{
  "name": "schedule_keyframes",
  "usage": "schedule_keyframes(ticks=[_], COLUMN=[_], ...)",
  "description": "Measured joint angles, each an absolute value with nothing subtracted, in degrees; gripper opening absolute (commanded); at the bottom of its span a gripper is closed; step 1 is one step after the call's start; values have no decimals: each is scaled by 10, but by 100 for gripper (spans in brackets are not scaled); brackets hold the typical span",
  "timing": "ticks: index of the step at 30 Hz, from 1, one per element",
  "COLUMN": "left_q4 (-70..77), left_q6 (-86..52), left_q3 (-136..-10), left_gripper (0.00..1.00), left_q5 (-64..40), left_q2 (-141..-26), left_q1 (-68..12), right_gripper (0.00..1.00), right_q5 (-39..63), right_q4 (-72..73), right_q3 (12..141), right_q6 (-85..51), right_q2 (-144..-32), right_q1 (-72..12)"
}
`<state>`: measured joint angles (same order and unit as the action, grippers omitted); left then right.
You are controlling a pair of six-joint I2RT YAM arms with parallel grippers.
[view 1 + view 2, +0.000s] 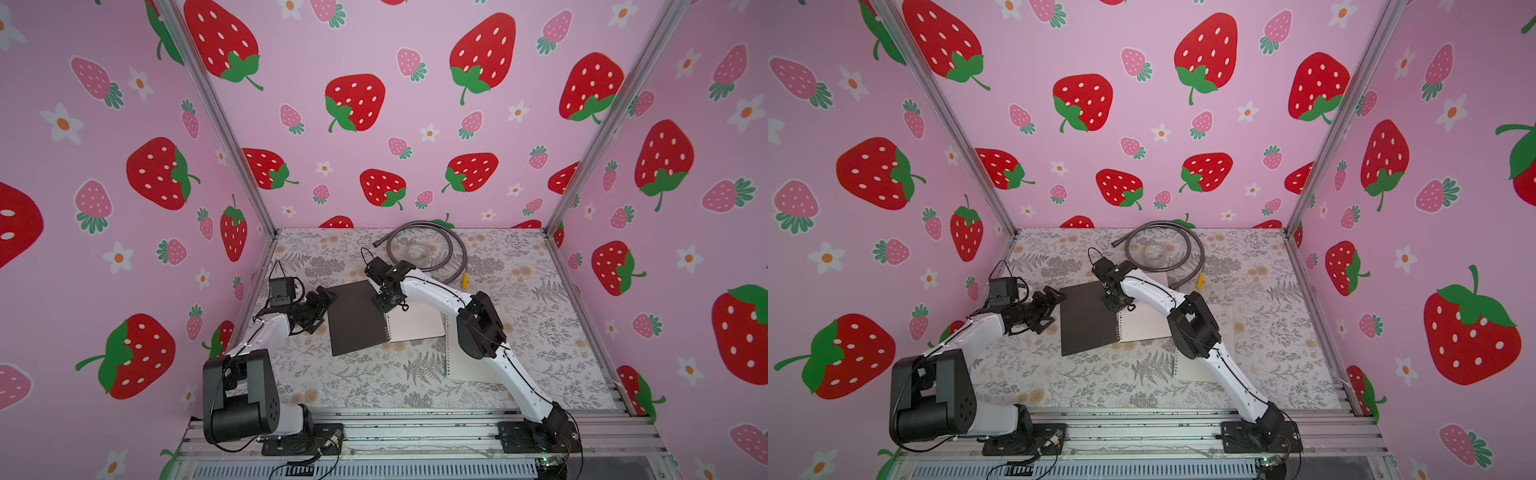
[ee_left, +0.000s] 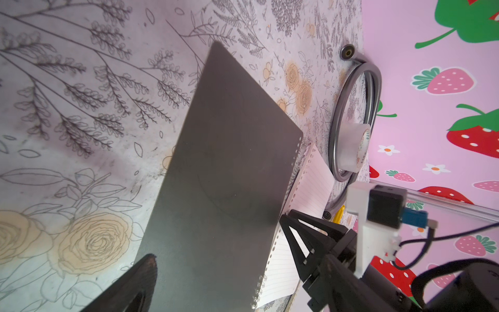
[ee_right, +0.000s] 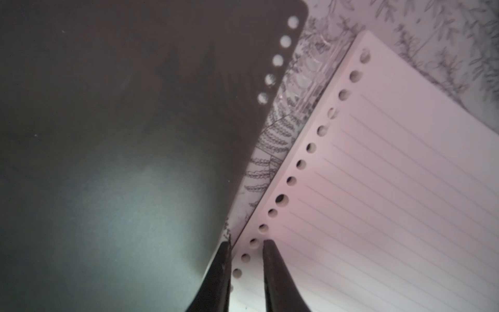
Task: Tear off pages from different notebooks
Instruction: Adjust the notebook at the center of the board.
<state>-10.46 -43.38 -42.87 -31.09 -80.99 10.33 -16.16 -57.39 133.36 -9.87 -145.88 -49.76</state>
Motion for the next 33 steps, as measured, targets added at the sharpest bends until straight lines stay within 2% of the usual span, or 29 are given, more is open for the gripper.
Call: schedule_keyframes(ticks=[9,15,22,33], left_q4=[-105,-105,-105,-104], left_q6=[-434,-434,-434,-434], left_q3=[-429,-429,-429,-429], left_gripper=[96,96,96,96], left_q5=[-311,-311,-311,-311], left_q2=[-810,-810,-811,-811], left_q1=[103,103,103,103], right_gripper=[24,25,25,24], right_q5=[-184,-164,-110,15], right_q4=[-555,-550,-532,-493], right_q3=[1324,1323,1302,1155], right_q6=[-142,-140,-88,-41], right_q2=[-1454,-1454,-1449,-1369], right_q1=[-445,-432,-481,-551])
